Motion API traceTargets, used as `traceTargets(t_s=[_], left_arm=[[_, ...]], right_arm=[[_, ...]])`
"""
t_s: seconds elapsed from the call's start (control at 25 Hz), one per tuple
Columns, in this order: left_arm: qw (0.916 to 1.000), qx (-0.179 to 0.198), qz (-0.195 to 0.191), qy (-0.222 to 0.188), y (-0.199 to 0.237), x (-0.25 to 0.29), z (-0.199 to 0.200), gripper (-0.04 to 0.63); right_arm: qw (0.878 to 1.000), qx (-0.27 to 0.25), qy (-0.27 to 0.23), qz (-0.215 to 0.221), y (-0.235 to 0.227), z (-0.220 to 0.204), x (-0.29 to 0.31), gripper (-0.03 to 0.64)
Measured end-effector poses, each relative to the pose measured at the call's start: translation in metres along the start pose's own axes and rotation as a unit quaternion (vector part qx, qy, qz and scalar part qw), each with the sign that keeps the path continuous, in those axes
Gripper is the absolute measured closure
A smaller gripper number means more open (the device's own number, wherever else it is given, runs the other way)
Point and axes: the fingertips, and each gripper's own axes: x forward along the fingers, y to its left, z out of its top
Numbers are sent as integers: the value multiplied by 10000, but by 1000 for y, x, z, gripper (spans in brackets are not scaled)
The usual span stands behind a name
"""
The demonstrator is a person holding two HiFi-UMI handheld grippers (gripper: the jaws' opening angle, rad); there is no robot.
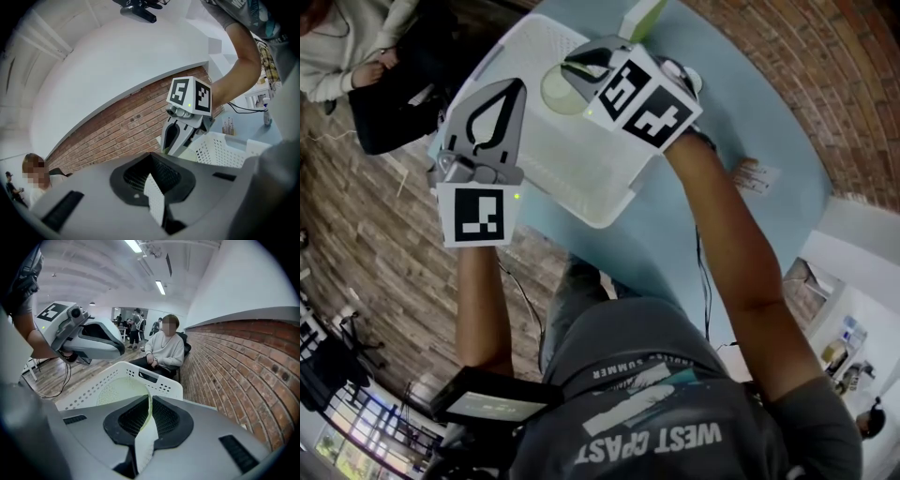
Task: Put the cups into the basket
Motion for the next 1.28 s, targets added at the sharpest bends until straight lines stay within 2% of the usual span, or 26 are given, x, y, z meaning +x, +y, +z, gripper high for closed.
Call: traceTargets(t_s=[0.28, 1.28], left_arm=[[9998, 124, 31, 124, 8, 3, -14, 595], [9996, 49, 27, 261, 23, 9, -53, 594]], right_arm=[[9994, 8, 170, 303, 15, -8, 33, 581], [9917, 160, 739, 1044, 62, -51, 117, 581]])
